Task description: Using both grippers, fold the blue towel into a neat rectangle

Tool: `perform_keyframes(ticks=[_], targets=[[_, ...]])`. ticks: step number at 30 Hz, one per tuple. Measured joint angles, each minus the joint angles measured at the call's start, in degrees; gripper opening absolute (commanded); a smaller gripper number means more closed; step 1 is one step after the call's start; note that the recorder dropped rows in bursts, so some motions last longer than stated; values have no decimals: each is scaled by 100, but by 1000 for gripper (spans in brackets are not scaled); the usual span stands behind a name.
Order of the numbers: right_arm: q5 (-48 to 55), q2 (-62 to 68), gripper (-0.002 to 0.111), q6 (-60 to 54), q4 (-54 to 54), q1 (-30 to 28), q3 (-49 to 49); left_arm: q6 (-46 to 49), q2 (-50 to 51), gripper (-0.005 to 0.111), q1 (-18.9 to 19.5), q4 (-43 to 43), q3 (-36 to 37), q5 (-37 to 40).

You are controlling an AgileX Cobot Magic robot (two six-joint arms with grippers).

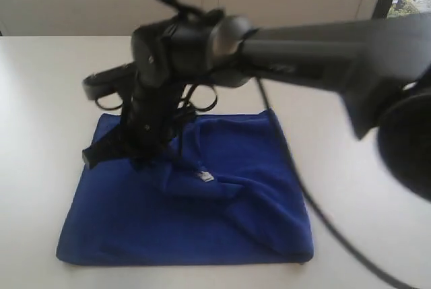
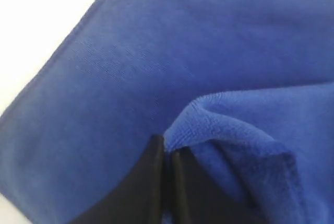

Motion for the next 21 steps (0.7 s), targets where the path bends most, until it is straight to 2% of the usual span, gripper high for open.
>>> perform_keyframes(ticks=[3,7,15,21], targets=[[104,641,0,11,14,87,-414,0,0,0,0,0,0,-10],[400,772,0,23,-185,87,-779,0,0,0,0,0,0,-21],[1507,-120,0,150,-1012,87,-1353,0,0,0,0,0,0,-21],[1167,-571,0,-146,-628,183,-1704,0,0,0,0,0,0,-31]])
